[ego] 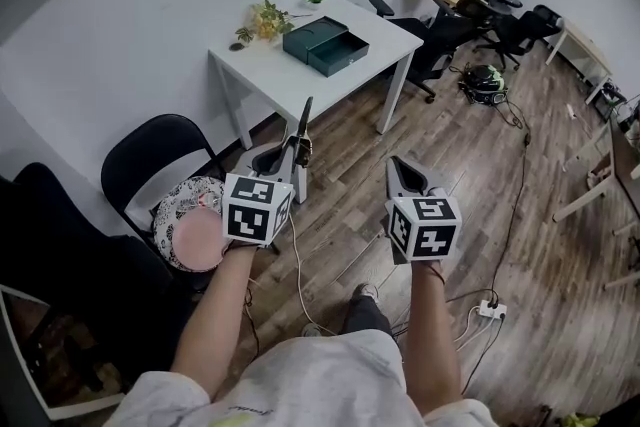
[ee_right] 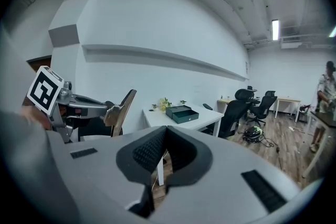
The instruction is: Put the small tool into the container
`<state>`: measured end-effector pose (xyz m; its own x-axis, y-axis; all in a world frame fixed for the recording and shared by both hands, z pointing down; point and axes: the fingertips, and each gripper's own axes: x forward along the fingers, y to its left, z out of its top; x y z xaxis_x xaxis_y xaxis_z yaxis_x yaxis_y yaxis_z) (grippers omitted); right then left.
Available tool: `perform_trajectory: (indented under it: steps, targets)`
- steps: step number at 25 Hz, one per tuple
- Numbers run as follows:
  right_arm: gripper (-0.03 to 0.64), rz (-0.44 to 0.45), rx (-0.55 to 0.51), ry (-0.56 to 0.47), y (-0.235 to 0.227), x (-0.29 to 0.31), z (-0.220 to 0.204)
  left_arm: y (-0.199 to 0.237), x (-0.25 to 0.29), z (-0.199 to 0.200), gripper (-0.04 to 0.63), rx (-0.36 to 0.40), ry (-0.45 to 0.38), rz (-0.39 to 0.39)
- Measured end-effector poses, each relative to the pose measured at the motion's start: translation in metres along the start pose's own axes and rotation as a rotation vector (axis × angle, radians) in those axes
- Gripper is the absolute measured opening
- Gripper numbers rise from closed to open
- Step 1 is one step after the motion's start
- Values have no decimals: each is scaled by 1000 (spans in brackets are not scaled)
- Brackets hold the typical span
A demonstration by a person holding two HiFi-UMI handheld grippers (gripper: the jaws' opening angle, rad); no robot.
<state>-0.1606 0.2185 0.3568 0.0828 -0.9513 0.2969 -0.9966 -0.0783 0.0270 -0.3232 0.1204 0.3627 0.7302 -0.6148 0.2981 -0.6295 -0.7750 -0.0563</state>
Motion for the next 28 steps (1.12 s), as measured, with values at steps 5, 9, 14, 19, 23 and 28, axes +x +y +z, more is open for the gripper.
perform_trajectory:
  steps: [5, 9, 14, 19, 23, 28]
  targets:
    - [5, 10, 11, -9, -8, 15, 1, 2, 14, 3, 0, 14, 2, 4]
    - [5, 24, 16, -9, -16, 30, 1, 5, 30, 7, 0, 21, 4, 13]
    - [5, 38, 26, -11, -37, 53, 2, 7, 58, 12, 0, 25, 16, 25]
    - [5, 70, 30, -20, -66, 80, 6, 4, 92, 22, 0, 28, 22, 54]
    - [5, 99, 18, -16, -94, 101, 10, -1, 121, 32, 0, 19, 31, 86]
    - [5, 137, 2, -19, -130, 123, 20, -12, 155, 45, 0, 6, 38, 122]
